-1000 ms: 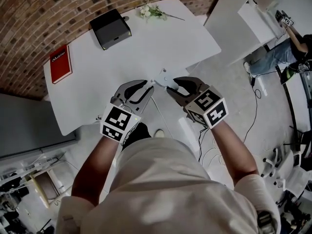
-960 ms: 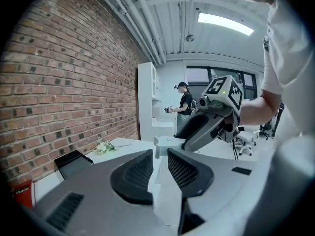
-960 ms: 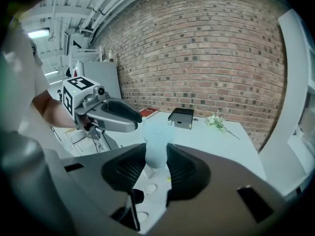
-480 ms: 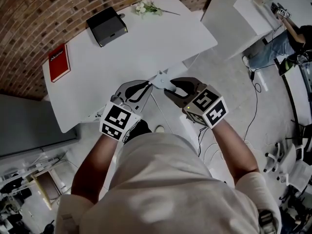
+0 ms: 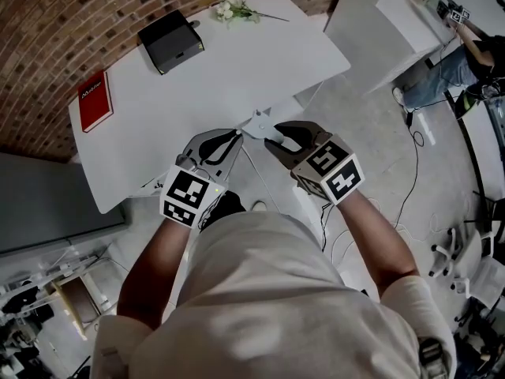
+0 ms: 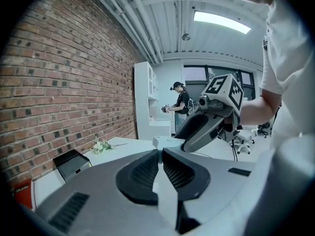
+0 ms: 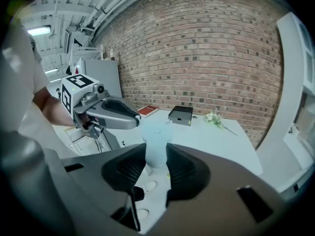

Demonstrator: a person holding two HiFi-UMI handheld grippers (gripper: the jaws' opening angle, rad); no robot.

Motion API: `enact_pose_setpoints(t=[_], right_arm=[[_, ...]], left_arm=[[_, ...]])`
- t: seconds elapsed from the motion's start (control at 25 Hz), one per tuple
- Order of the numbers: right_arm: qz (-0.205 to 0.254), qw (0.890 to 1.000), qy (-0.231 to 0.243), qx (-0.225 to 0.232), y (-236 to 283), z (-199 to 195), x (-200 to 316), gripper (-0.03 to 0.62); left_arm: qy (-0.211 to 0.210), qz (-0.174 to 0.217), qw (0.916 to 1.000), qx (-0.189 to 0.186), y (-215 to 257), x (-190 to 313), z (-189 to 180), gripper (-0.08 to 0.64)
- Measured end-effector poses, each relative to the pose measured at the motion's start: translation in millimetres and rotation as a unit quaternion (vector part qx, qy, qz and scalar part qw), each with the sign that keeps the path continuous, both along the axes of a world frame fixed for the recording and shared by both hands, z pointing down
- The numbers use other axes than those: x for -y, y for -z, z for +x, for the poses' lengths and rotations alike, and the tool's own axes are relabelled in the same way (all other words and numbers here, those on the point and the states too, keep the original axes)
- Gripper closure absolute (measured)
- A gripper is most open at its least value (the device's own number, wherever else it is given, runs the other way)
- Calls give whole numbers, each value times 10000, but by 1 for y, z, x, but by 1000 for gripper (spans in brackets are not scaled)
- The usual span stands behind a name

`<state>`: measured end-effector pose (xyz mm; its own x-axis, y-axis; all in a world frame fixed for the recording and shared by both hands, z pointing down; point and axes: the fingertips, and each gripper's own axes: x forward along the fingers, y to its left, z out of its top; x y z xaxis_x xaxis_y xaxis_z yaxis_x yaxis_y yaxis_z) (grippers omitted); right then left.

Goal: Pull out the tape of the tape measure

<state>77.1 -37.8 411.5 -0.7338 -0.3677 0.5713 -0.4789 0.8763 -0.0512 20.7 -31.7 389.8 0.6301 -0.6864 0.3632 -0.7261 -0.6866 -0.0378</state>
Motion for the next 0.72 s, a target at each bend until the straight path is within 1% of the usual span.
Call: enact_pose_setpoints(t=[0.16, 0.32, 0.56, 0.72], right_arm=[[-133, 9996, -231, 116, -1, 13, 8, 459], [-144, 9995, -243, 105, -2, 15, 8, 459], [-130, 9995, -287, 62, -5, 19, 8, 459], [-167, 9987, -470, 86, -8, 29, 16, 459]], left_arm=[[11, -66, 10000, -46, -1, -4, -2, 531], [-29, -148, 9998, -121, -1, -7, -2, 531], [-72, -172, 9998, -117, 0, -10, -1, 531], [-33, -198, 9997, -116, -2, -13, -5, 531]])
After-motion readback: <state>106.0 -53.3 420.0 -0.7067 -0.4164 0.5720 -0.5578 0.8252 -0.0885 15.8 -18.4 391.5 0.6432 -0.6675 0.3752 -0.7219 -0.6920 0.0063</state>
